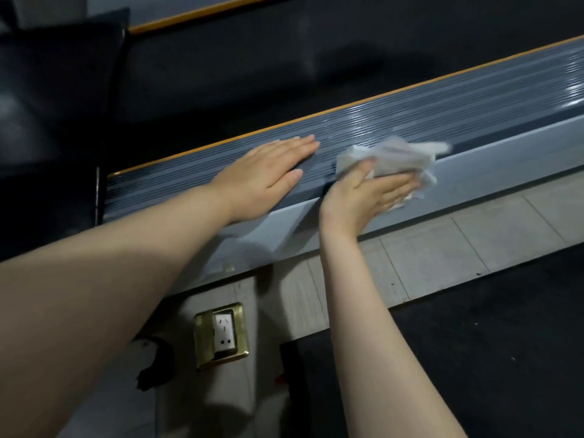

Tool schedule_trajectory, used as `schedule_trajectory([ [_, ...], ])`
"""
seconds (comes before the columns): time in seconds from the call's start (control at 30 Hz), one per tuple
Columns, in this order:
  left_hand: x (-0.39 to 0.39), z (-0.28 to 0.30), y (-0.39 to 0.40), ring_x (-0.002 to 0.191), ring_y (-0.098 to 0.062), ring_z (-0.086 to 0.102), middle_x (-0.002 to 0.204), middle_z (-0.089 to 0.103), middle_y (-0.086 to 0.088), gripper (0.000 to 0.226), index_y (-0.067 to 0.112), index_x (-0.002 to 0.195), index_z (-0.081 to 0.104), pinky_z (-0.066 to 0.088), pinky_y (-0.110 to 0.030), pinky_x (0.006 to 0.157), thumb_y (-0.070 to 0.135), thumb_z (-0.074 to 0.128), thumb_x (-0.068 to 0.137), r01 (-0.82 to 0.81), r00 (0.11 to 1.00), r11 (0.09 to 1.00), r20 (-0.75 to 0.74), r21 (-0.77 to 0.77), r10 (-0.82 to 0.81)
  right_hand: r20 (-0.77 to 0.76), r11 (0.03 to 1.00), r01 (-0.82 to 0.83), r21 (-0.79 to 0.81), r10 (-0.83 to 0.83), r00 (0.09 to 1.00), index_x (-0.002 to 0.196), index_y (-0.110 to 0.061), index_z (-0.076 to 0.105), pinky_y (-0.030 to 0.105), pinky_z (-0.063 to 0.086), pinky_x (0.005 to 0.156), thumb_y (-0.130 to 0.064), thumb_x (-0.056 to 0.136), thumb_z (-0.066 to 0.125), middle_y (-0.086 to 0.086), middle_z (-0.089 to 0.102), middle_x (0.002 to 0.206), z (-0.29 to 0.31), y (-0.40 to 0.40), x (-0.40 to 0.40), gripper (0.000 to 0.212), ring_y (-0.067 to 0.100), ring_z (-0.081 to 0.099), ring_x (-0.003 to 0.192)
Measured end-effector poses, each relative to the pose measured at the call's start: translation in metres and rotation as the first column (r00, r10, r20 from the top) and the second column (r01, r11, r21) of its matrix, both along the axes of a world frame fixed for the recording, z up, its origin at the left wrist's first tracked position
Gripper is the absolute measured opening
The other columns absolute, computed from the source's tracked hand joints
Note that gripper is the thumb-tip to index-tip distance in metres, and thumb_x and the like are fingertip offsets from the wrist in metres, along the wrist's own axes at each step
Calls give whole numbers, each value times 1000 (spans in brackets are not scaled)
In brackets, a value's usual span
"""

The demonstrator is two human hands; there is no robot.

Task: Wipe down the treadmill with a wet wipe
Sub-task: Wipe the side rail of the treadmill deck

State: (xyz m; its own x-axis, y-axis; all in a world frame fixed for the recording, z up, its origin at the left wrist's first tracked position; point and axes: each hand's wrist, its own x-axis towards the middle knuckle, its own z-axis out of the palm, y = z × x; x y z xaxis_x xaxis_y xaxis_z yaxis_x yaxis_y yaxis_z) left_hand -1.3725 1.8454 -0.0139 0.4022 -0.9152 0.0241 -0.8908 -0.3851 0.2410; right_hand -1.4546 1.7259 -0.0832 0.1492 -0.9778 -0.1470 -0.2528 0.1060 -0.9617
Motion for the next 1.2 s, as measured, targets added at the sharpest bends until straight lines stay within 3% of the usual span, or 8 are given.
schedule_trajectory([
  [0.07,-5,1,-2,148,-10,23,162,27,5,55,23,156,26,14,-27,121,35,29,102,-54,997,995,-59,-87,49,91,987,65,-144,-53,994,153,-1,-4,40,1,122,-43,100,33,19,-5,161,0,5,-9,78,30,-3,150],
  [0.2,1,3,32,149,-11,21,163,24,3,57,20,156,25,16,-30,122,37,27,101,-104,992,991,-81,-90,97,200,873,63,484,-180,963,154,-18,17,52,37,109,-51,97,29,16,28,156,-58,13,0,67,34,40,135],
  [0.37,14,3,80,149,-2,10,161,15,15,57,26,157,21,0,-19,120,40,22,101,-66,998,995,24,80,65,166,794,-50,605,-64,984,110,-10,66,44,47,101,-45,94,26,6,68,114,-85,30,3,56,28,61,109],
  [0.63,14,2,78,151,-8,12,164,19,8,57,24,157,23,4,-26,122,38,20,102,-59,997,994,62,88,54,117,964,-128,233,103,988,153,-4,-6,37,16,118,-32,105,29,14,-1,162,-16,79,-11,66,26,9,148],
  [0.8,14,2,79,151,-8,12,163,20,9,56,24,157,23,1,-22,121,34,24,102,-70,996,995,68,77,65,283,536,-232,812,-14,959,124,-15,51,34,43,80,-32,104,26,11,59,118,-36,88,-25,37,29,55,100],
  [0.9,14,3,79,151,-8,13,163,20,8,55,23,157,24,1,-21,121,33,25,103,-60,997,996,49,67,57,232,612,-301,732,191,954,97,-12,53,37,41,97,-31,103,33,13,56,122,-30,72,-34,29,25,51,106],
  [1.0,15,2,78,151,-8,12,163,19,9,55,24,157,24,0,-20,120,34,25,103,-68,996,995,54,67,64,-205,749,-506,428,626,753,100,-7,60,32,46,81,-31,98,44,18,62,109,-18,40,-52,29,31,57,97],
  [1.2,15,1,77,151,-7,11,163,19,10,55,26,157,22,2,-24,121,35,24,102,-73,996,995,51,68,70,-444,748,-662,-43,579,684,68,-13,46,29,31,54,-29,90,50,3,52,65,23,30,-58,28,21,45,60],
])
